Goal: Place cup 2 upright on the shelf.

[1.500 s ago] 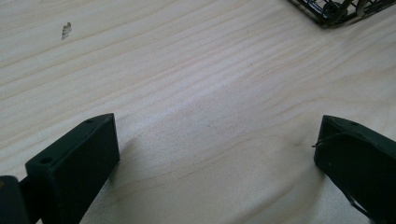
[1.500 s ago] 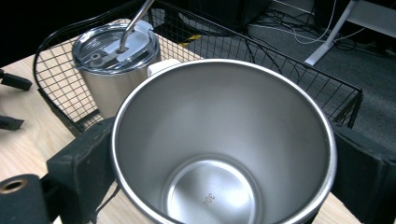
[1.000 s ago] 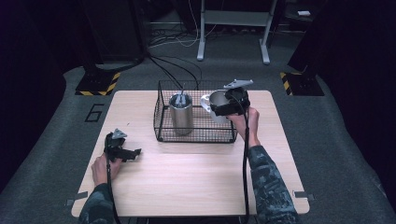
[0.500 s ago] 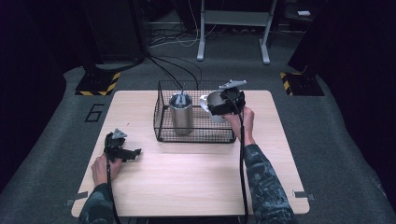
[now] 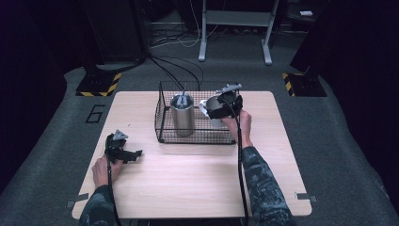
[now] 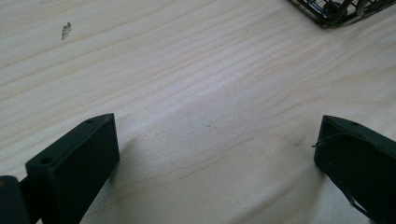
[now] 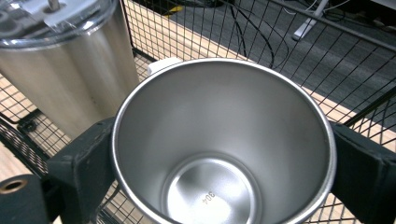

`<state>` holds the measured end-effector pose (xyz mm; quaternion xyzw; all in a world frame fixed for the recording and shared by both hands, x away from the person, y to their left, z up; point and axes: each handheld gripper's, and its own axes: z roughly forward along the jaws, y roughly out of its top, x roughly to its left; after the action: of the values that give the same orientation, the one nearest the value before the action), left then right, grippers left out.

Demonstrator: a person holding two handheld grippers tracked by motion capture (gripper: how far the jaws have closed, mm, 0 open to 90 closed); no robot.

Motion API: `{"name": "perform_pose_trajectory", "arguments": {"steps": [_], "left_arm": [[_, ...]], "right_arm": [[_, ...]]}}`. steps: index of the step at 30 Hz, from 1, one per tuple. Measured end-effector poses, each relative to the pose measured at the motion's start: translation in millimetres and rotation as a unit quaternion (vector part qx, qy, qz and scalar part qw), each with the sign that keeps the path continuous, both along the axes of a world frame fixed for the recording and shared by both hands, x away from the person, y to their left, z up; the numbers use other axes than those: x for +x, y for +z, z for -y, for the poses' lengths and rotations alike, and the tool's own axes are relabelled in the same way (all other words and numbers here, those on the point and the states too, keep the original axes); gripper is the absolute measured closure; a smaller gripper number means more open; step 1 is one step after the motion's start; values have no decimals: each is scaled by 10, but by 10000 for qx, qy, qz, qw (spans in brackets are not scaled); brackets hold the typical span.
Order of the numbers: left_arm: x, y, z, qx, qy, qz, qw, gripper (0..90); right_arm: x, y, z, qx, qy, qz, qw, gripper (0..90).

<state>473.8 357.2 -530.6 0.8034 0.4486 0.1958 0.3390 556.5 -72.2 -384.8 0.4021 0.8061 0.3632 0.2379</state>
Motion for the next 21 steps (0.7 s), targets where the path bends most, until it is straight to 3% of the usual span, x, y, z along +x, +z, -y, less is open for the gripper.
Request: {"name": "perform_pose_trajectory", "arguments": {"steps": [6, 21], "left_arm": [[0, -5, 3, -7, 19, 31, 10000, 1], [0, -4, 3, -8, 19, 29, 10000, 1]], "right_arm": [[10, -93, -20, 49, -22, -174, 9998, 60], [42, -230, -85, -7, -18, -338, 9994, 60]]}}
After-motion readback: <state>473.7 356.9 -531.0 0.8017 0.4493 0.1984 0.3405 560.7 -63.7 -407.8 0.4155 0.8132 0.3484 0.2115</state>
